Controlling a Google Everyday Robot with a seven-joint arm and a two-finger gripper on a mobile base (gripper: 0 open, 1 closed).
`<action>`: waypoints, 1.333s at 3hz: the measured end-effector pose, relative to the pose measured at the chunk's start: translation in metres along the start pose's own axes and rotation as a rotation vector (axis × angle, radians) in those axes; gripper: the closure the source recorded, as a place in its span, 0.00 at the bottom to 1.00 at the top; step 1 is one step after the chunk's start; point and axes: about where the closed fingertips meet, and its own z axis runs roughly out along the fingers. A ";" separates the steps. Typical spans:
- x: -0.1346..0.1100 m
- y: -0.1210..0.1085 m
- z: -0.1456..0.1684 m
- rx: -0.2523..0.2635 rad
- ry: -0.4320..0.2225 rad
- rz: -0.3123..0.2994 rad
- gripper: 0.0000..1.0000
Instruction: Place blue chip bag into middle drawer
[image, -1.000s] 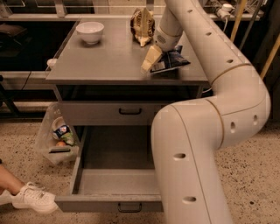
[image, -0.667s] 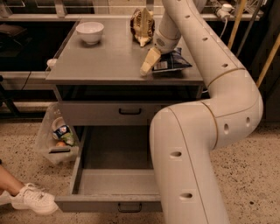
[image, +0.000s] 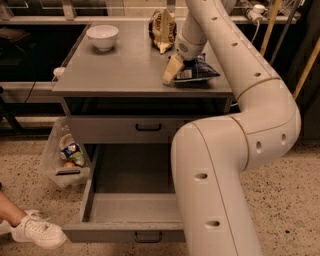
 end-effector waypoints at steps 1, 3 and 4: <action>-0.003 -0.001 -0.008 0.000 0.000 0.000 0.64; 0.004 0.002 -0.048 0.013 -0.016 0.027 1.00; -0.007 0.007 -0.106 0.092 -0.078 0.051 1.00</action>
Offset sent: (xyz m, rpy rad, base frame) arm -0.1438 -0.0054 0.0431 0.0673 -0.0317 0.0168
